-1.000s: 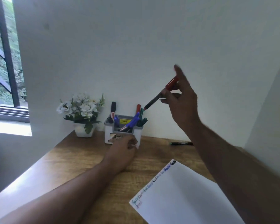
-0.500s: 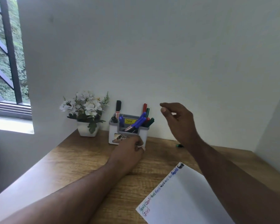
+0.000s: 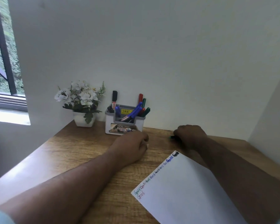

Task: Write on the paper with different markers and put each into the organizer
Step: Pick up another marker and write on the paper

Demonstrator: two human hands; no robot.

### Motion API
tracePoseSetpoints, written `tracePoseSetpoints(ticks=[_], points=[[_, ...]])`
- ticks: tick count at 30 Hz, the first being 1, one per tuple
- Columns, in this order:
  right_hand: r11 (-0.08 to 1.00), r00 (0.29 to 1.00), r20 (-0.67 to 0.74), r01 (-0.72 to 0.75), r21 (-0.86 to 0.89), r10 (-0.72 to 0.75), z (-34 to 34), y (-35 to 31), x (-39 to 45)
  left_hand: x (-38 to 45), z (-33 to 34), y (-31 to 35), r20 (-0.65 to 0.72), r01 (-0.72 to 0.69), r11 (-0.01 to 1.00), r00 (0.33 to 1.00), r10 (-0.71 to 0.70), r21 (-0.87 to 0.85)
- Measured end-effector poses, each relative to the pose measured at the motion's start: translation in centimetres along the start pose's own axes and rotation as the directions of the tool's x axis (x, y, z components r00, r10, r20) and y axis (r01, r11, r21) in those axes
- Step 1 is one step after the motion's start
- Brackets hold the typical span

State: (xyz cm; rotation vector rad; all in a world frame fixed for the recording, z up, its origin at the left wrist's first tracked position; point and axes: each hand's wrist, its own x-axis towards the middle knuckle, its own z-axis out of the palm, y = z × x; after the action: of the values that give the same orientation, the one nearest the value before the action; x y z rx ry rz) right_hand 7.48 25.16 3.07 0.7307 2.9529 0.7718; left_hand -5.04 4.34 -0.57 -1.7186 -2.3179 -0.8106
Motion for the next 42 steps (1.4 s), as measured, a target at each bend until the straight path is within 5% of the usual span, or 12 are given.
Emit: tracePoseSetpoints(ticks=[2,4,6,9,13,20,24,29,33,37,42], points=[[0.986,0.99,-0.131,0.068,0.152,-0.048,-1.0,-0.6,-0.5,-0.1,-0.2,0.1,0.004,0.011,1.0,1.0,-0.011,-0.007],[0.86,0.96,-0.28,0.164,0.483,-0.026,-2.6,-1.3,-1.9,-0.4,-0.6,0.6,0.001,0.01,1.0,1.0,-0.01,-0.018],[0.523,0.919,-0.377,0.268,0.809,0.112,-4.6,-2.4,-4.2,-0.8,-1.2,1.4,-0.02,-0.014,1.0,1.0,0.014,-0.013],[-0.019,0.918,-0.322,0.335,0.942,0.233,-6.4,-3.8,-8.4,-2.1,-2.1,2.8,-0.058,-0.074,0.997,0.995,0.076,0.036],[-0.348,0.945,-0.244,0.309,0.885,0.218,-6.9,-5.0,-12.7,-4.3,-2.9,4.3,-0.238,-0.219,0.97,0.953,0.188,-0.11],[-0.291,0.965,-0.19,0.238,0.927,0.183,-7.3,-7.2,-15.0,-8.3,-2.9,6.6,-0.234,-0.285,0.936,0.943,0.235,-0.208],[-0.416,0.992,-0.079,0.031,0.909,-0.099,-7.7,-7.7,-15.2,-9.8,-3.2,6.6,-0.274,-0.245,0.913,0.949,0.156,-0.328],[-0.302,0.921,-0.042,-0.083,0.95,-0.386,-9.0,-7.1,-14.7,-10.7,-3.6,6.0,-0.177,-0.084,0.846,0.984,-0.012,-0.527],[-0.533,0.964,-0.128,-0.015,0.846,-0.231,-9.5,-3.4,-14.5,-9.7,-5.5,3.3,-0.096,0.109,0.752,0.97,-0.223,-0.65],[-0.61,0.99,-0.139,0.117,0.784,0.012,-7.6,-3.4,-13.6,-8.7,-4.9,2.4,0.055,0.17,0.852,0.985,-0.164,-0.494],[-0.588,0.993,-0.019,-0.054,0.807,-0.118,-4.5,-8.5,-12.9,-8.0,-4.0,1.8,0.21,0.091,0.951,0.977,-0.029,-0.294]])
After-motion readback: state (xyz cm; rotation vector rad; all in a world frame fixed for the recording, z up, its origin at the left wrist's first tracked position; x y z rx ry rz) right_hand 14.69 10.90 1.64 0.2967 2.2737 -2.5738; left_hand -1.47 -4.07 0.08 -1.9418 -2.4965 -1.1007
